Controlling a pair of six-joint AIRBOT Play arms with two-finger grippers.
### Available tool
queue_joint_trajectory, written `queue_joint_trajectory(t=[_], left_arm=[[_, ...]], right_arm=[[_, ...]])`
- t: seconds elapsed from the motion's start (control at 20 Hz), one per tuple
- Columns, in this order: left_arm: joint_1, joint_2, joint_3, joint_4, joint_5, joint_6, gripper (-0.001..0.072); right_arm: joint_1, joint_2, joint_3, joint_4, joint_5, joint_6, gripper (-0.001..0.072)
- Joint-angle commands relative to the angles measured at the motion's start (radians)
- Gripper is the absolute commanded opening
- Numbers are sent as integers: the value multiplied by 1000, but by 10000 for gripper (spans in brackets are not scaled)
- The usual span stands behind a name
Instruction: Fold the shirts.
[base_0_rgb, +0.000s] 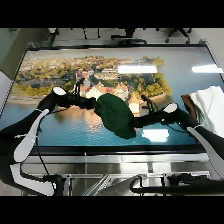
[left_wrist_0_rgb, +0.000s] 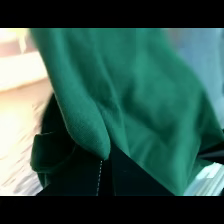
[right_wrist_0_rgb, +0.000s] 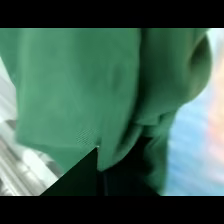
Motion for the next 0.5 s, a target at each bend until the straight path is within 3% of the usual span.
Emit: queue_joint_trajectory(t=[0.0,0.2,0.45], left_arm=[[39,122,126,21,-134,-1,11],[47,328,273,266,-267,-126,11],[47,568,360,275,-360,-176,12]], right_arm=[[-96,58,156,-6,169,-10,20],[-214,166,420,-5,289,-5,20],[-218,312,610,-2,306,-6,20]])
